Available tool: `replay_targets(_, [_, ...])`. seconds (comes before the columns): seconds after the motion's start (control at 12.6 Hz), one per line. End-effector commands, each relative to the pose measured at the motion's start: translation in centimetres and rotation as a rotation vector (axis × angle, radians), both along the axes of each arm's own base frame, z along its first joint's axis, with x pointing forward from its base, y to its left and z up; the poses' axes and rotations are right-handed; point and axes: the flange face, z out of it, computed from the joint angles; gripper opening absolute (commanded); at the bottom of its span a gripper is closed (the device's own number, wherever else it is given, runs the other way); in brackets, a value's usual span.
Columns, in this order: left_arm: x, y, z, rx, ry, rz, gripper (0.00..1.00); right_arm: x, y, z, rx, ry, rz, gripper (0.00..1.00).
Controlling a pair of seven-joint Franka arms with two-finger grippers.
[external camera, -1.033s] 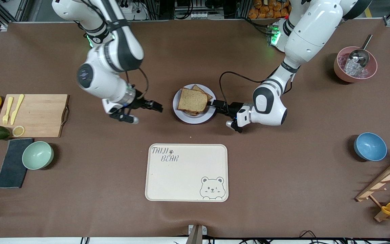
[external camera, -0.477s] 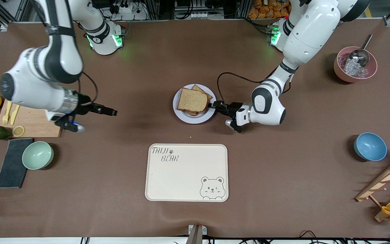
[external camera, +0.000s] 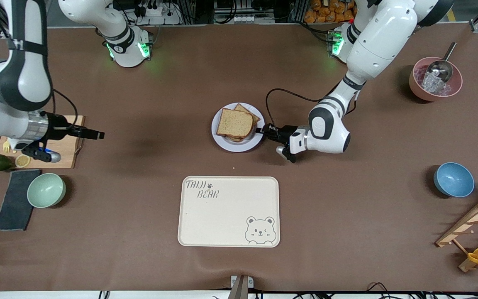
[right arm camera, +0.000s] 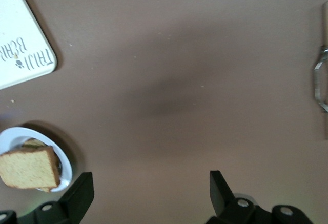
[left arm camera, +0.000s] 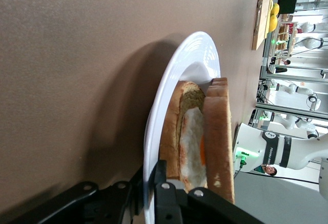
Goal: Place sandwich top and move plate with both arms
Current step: 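Open and withdraw the right gripper while the left gripper holds the plate, then slide the plate onto the white bear tray with the left gripper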
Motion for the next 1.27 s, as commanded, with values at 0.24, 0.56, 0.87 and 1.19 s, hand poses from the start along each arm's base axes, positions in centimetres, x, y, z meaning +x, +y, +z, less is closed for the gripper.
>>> replay_targets(0.24, [2.4,1.5,2.0,-0.046,-0.01,0.136,0.0,2.1,-4.9,6.1,-0.059,-0.048,0.098,1.0])
replay_targets(0.56, [4.9,2.3,4.3,-0.121,-0.004,0.292,0.0,1.0,-5.6,10.4,-0.142,-0.116,0.215,1.0])
replay_targets(0.87, [7.6,2.2,7.3,-0.222,-0.009,0.438,0.0,-1.2,-5.7,16.0,-0.146,-0.208,0.211,1.0])
replay_targets(1.19, [10.9,0.2,7.8,-0.317,0.003,0.557,0.0,-3.3,-3.9,20.5,-0.246,-0.254,0.103,1.0])
